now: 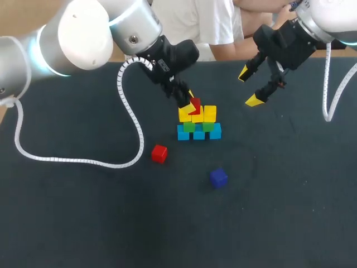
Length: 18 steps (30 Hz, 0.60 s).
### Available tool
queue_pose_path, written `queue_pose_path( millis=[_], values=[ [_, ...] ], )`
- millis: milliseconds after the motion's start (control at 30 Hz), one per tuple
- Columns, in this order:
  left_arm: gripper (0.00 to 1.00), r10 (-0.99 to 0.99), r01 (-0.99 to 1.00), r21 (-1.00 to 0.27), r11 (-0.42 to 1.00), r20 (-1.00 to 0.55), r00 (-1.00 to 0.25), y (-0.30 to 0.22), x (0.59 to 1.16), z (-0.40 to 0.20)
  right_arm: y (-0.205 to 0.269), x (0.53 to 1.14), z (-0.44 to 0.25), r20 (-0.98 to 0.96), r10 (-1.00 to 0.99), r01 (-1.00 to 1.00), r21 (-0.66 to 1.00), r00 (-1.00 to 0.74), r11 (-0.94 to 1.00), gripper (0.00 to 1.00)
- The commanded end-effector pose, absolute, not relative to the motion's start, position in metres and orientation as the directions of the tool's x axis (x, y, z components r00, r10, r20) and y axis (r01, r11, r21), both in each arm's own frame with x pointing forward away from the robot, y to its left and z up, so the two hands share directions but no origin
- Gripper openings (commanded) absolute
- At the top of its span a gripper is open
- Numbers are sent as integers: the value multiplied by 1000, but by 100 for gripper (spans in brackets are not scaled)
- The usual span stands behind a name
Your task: Place the blue cubes, place green cubes on the blue cubes, place the yellow cubes on the green cubes, then place the red cubes on the yellow cubes, and place purple cube on the red cubes.
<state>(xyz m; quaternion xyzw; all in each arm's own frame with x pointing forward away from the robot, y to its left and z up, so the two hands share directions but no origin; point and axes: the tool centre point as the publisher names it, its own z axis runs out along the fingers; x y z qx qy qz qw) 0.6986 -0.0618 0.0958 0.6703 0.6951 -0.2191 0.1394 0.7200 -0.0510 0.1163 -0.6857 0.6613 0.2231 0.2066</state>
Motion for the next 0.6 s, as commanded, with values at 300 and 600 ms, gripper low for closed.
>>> queue_pose_path(
  millis=[300,600],
  values=[
    [0,875,990,-138,20,-477,-84,-60,705,88,-51,720,116,-580,-814,-999,12,26,-41,100],
    [0,871,991,-130,30,-482,-89,-60,708,86,-51,720,116,-580,-814,-999,12,26,-41,100]
  ],
)
